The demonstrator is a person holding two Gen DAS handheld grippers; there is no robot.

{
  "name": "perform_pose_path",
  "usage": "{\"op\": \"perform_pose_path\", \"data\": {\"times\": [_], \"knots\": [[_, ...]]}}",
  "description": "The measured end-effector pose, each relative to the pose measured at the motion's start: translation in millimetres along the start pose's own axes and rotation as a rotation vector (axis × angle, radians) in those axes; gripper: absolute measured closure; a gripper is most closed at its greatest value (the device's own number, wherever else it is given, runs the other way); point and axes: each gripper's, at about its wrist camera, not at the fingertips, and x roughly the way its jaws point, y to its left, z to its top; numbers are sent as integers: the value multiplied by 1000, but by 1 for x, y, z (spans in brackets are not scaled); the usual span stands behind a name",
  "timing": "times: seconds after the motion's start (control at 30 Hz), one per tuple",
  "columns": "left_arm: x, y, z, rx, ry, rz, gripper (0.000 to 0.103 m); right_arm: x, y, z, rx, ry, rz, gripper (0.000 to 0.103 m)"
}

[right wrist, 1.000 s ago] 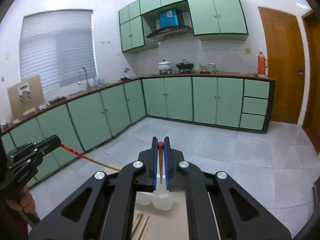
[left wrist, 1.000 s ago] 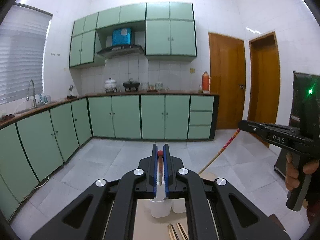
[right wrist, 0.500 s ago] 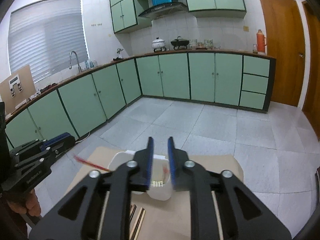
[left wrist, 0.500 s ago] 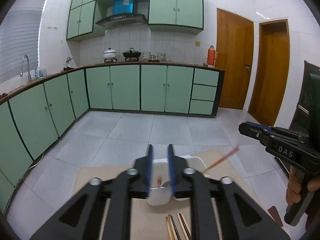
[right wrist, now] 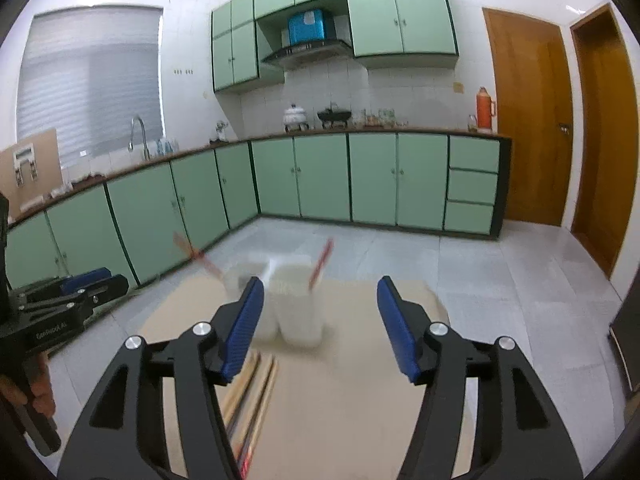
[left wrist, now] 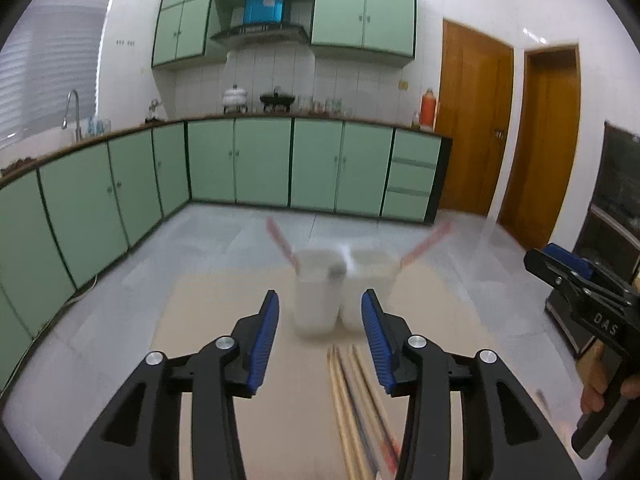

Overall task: Organize utensils
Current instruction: 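Open both grippers to drop the chopsticks into the holder, then move both tools back to the chopsticks and grasp a red-patterned one with the right gripper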

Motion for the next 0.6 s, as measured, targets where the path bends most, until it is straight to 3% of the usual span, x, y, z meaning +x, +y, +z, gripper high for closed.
{"op": "perform_pose_path", "data": {"times": [0.23, 0.37, 0.6], "knots": [[6, -2, -90, 4, 167, -7, 52, -1, 19, -91, 46, 160, -1, 35], [8, 1, -120, 4, 210, -15, 49, 1, 35, -133, 60, 241, 15, 32], [7, 5, -150, 12, 254, -7, 46, 1, 69, -164, -30, 318, 41, 33]]}}
